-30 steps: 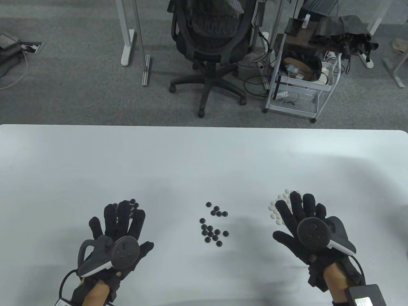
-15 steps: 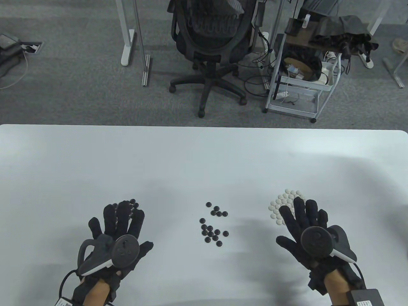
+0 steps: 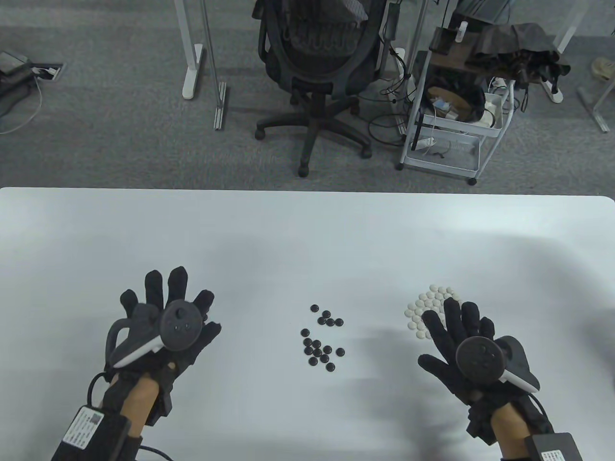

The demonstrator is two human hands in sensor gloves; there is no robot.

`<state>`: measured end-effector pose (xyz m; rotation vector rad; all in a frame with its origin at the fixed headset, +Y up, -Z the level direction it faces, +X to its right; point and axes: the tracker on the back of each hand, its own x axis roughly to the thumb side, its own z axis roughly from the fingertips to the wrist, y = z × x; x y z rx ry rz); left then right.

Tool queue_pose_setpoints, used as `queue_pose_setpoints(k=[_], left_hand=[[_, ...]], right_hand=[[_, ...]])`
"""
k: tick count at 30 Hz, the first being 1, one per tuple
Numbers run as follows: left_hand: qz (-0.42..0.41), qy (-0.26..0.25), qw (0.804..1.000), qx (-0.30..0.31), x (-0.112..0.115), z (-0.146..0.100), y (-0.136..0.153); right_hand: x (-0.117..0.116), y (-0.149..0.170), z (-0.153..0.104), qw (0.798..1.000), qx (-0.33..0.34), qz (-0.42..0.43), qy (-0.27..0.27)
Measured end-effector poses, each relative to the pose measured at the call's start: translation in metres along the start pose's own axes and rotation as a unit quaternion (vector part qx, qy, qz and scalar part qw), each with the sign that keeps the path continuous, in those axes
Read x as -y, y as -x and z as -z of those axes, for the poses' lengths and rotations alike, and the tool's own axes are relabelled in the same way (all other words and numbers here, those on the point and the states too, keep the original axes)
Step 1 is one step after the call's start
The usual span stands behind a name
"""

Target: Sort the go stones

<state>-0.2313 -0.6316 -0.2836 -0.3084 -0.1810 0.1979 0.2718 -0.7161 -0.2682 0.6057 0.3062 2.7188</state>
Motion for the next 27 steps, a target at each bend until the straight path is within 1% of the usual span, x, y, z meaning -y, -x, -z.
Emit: queue_pose_setpoints(k=[1,2,3,4,5,6,7,9,11,13,15,17,19,23,25,27], left_hand=[[-0.004,0.016,1.0,-0.005,-0.004,0.008,-0.003],[-0.017,0.054,0.998,-0.014,-0.008,0.021,-0.008],[-0.028,0.089,0.995,-0.017,-0.008,0.035,-0.015],[-0.037,0.114,0.993,-0.012,-0.007,0.044,-0.02],[-0.045,0.15,0.988,-0.006,-0.003,0.054,-0.026],[-0.05,0.179,0.983,-0.002,0.002,0.064,-0.034],[-0.037,0.212,0.977,-0.002,0.01,0.076,-0.043],[-0.006,0.251,0.968,0.002,0.026,0.091,-0.059],[0.016,0.282,0.959,0.021,0.043,0.102,-0.075],[0.035,0.298,0.953,0.039,0.057,0.11,-0.089],[0.082,0.304,0.948,0.047,0.07,0.116,-0.102],[0.067,0.31,0.946,0.073,0.08,0.121,-0.113],[0.069,0.311,0.945,0.079,0.085,0.125,-0.12],[0.109,0.327,0.936,0.073,0.101,0.13,-0.131],[0.136,0.33,0.932,0.062,0.109,0.132,-0.131],[0.133,0.328,0.934,0.057,0.108,0.131,-0.125]], right_hand=[[0.0,0.0,0.0,1.0,-0.002,0.002,-0.002],[0.0,0.001,0.0,1.0,-0.002,0.005,-0.003],[0.001,0.001,-0.001,1.0,-0.003,0.007,-0.004],[0.001,0.002,-0.001,1.0,-0.004,0.009,-0.004],[0.001,0.002,-0.002,1.0,-0.005,0.01,-0.005],[0.002,0.003,-0.002,1.0,-0.006,0.013,-0.005],[0.002,0.003,-0.003,1.0,-0.006,0.013,-0.005],[0.003,0.004,-0.004,1.0,-0.008,0.016,-0.005],[0.003,0.004,-0.004,1.0,-0.009,0.018,-0.007],[0.003,0.005,-0.005,1.0,-0.009,0.019,-0.009],[0.003,0.005,-0.005,1.0,-0.009,0.019,-0.008],[0.003,0.005,-0.005,1.0,-0.012,0.018,-0.01],[0.003,0.005,-0.005,1.0,-0.012,0.017,-0.014],[0.003,0.005,-0.005,1.0,-0.013,0.016,-0.019],[0.004,0.006,-0.006,1.0,-0.016,0.016,-0.018],[0.006,0.007,-0.008,0.999,-0.018,0.02,-0.017]])
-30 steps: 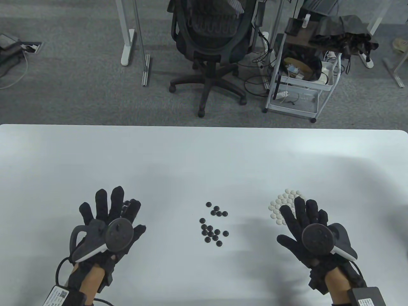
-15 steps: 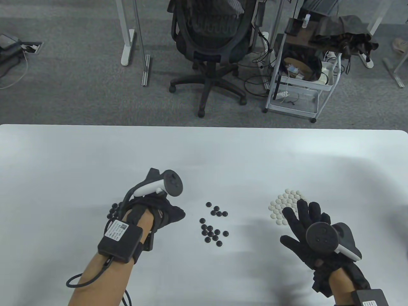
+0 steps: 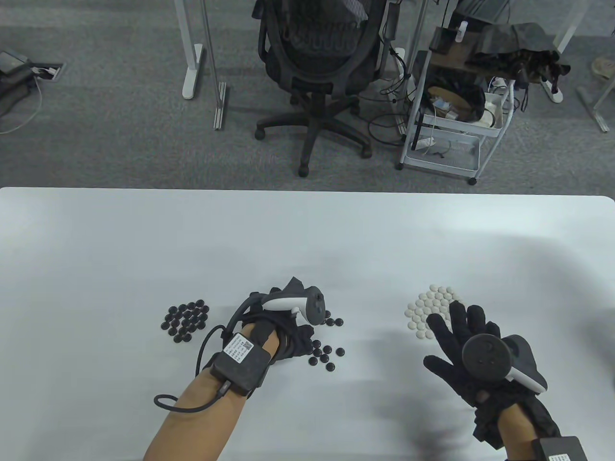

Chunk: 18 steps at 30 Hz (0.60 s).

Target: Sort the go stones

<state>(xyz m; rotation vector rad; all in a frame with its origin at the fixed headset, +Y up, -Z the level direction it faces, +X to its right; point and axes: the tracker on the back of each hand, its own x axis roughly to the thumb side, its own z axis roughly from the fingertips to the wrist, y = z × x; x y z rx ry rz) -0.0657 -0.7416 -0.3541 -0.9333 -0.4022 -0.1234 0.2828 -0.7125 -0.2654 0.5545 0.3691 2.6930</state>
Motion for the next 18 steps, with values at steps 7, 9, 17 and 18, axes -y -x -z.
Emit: queue_pose_setpoints(k=[7,9,17,18], left_hand=[[-0.094,-0.001,0.993,-0.065,0.009,-0.025,0.067],[-0.119,-0.001,0.989,-0.082,0.016,-0.033,0.087],[-0.179,-0.006,0.974,-0.137,0.048,-0.063,0.145],[-0.184,-0.007,0.972,-0.143,0.051,-0.066,0.15]], right_hand=[[0.001,0.001,-0.001,1.0,0.003,0.006,-0.001],[0.001,0.0,-0.001,1.0,0.005,0.005,-0.003],[-0.001,-0.001,0.0,1.0,0.006,0.004,-0.009],[-0.001,-0.001,0.0,1.0,0.005,0.004,-0.01]])
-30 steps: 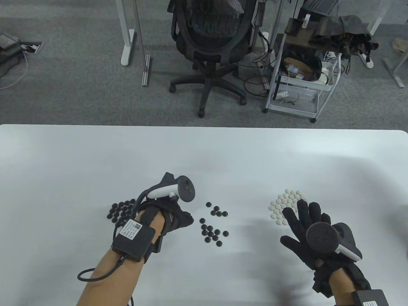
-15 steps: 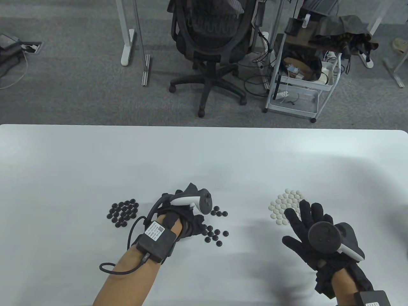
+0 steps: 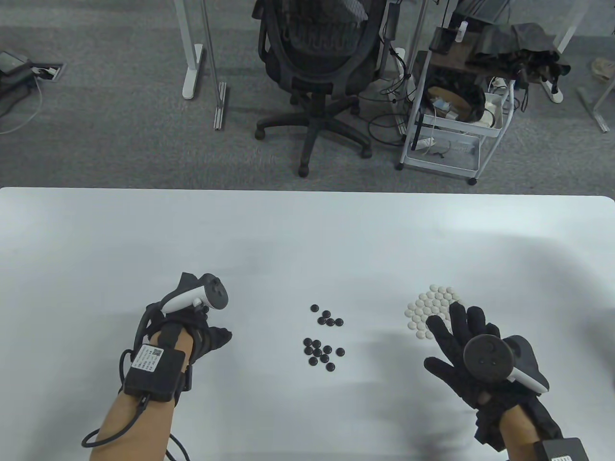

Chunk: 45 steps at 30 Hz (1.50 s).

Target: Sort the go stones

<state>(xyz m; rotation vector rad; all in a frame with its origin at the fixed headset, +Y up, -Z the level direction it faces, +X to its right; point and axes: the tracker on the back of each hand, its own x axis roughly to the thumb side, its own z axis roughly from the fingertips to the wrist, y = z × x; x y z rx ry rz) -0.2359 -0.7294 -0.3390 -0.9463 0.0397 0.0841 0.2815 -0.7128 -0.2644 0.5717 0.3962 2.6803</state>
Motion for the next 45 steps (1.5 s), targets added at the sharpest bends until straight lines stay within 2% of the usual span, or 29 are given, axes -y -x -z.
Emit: queue_pose_setpoints(k=[5,8,11,14,18,25,32,36,38,40,45], left_hand=[[-0.022,-0.007,1.0,-0.011,0.004,0.0,0.018],[-0.022,-0.009,1.0,-0.013,0.002,-0.001,0.018],[-0.048,-0.031,0.998,0.015,-0.011,-0.01,0.008],[-0.063,-0.077,0.992,0.077,-0.033,-0.025,-0.021],[-0.032,-0.094,0.988,0.117,-0.048,-0.027,-0.07],[0.043,-0.06,0.986,0.149,-0.035,0.009,-0.135],[0.052,-0.057,0.98,0.183,-0.023,0.041,-0.174],[0.053,-0.047,0.982,0.174,-0.02,0.055,-0.181],[0.07,-0.042,0.987,0.135,-0.019,0.06,-0.177],[0.049,-0.057,0.988,0.132,-0.024,0.059,-0.169],[0.021,-0.046,0.997,0.065,-0.036,0.053,-0.126]], right_hand=[[0.0,-0.001,0.0,1.0,-0.001,0.0,-0.003],[-0.001,-0.001,0.0,1.0,0.0,-0.001,-0.003],[-0.001,-0.001,0.001,1.0,0.0,0.001,-0.004],[0.0,-0.001,0.001,1.0,-0.002,0.001,-0.002],[-0.002,-0.002,0.001,1.0,-0.004,-0.004,-0.004],[-0.002,-0.003,0.0,1.0,-0.006,-0.006,-0.008],[-0.008,-0.001,0.005,0.998,-0.049,-0.044,-0.024],[-0.011,0.001,0.006,0.997,-0.053,-0.041,-0.032],[-0.011,0.001,0.007,0.997,-0.053,-0.038,-0.036],[-0.012,0.001,0.007,0.997,-0.055,-0.037,-0.039],[-0.012,-0.001,0.006,0.997,-0.053,-0.038,-0.04]])
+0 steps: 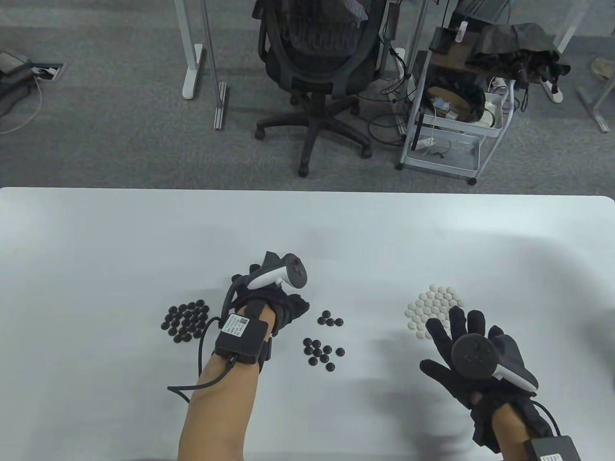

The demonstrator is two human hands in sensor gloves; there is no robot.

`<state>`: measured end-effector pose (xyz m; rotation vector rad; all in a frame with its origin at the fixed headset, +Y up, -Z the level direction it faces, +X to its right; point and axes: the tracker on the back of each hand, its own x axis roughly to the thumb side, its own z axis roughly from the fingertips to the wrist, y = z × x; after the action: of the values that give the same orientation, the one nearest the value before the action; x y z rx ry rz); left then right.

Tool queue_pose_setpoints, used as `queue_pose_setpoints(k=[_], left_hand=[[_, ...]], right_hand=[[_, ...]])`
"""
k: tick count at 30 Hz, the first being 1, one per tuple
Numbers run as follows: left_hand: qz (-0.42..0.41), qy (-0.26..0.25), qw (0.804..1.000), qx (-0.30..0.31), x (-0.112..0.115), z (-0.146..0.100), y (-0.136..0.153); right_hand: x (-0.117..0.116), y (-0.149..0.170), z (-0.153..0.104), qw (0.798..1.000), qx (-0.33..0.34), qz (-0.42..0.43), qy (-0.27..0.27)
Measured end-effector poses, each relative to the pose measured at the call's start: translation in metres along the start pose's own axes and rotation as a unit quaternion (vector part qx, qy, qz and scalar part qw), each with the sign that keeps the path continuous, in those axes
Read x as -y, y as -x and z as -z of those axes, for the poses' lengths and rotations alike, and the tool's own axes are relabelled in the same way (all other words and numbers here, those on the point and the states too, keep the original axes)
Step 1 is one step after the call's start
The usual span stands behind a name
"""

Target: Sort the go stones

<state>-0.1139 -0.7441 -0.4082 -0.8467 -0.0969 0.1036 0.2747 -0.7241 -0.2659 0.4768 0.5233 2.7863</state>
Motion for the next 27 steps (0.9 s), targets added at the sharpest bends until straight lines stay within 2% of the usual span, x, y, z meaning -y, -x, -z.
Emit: queue_pose_setpoints(k=[8,13,24,27], left_hand=[[-0.048,0.005,0.996,-0.077,-0.001,-0.021,0.073],[-0.072,-0.002,0.994,-0.088,0.001,-0.028,0.097],[-0.092,-0.015,0.99,-0.108,0.005,-0.036,0.122],[-0.102,-0.021,0.991,-0.084,0.003,-0.04,0.119]], right_hand=[[0.0,-0.002,0.0,1.0,0.004,0.0,-0.005],[0.0,-0.003,0.0,1.0,0.007,-0.002,-0.004],[-0.005,-0.007,0.003,1.0,0.007,-0.01,-0.021],[-0.005,-0.008,0.003,1.0,0.011,-0.008,-0.02]])
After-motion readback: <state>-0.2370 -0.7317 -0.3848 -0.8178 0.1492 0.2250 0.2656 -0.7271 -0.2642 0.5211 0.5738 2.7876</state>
